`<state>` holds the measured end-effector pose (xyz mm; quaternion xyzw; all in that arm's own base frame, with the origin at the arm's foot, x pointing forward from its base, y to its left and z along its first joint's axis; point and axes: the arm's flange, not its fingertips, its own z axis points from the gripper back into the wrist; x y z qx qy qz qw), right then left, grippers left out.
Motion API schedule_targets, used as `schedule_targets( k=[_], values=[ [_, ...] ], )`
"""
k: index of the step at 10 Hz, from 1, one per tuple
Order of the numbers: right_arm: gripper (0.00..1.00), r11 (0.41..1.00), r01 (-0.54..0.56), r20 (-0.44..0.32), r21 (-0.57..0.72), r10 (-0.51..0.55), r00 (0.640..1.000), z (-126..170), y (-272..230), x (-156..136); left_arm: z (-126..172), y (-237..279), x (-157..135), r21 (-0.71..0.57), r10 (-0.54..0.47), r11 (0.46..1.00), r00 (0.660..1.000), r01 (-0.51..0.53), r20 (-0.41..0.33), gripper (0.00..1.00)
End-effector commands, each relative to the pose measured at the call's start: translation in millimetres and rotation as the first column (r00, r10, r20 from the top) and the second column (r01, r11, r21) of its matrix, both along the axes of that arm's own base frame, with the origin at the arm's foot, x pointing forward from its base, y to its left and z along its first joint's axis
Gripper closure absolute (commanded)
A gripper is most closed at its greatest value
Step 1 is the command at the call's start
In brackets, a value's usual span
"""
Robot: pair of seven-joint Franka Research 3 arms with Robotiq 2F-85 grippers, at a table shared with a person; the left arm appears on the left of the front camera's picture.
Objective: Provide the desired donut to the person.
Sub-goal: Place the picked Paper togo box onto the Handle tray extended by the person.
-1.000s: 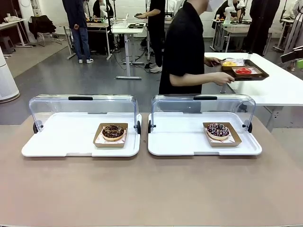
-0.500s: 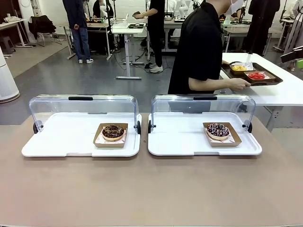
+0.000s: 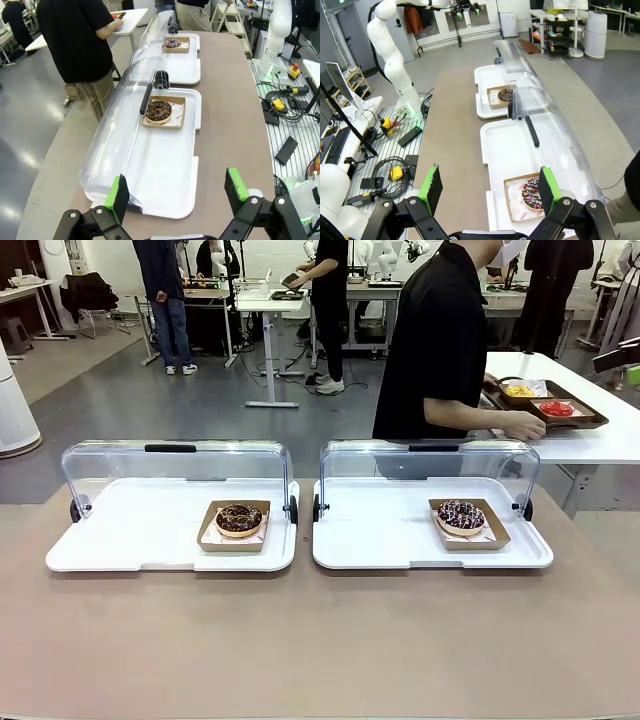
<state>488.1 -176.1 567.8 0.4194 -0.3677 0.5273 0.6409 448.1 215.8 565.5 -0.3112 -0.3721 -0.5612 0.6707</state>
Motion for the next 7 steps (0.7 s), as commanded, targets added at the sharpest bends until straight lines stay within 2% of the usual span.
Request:
schedule_targets(
  k=[1, 7],
  values=[
    [0.0, 1.0, -0.002, -0.001, 0.002, 0.002, 1.0, -1.1, 0.4, -0.3, 1.7, 0.1, -2.0, -0.002, -0.001, 1.0, 1.0, 0.001, 0.002, 0.0],
    [0.0, 1.0, -0.002, -0.001, 0.002, 0.002, 1.0, -1.1, 0.4, -0.3, 1.7, 0.1, -2.0, -0.002, -0.001, 1.0, 1.0, 0.001, 0.002, 0.0]
  ],
)
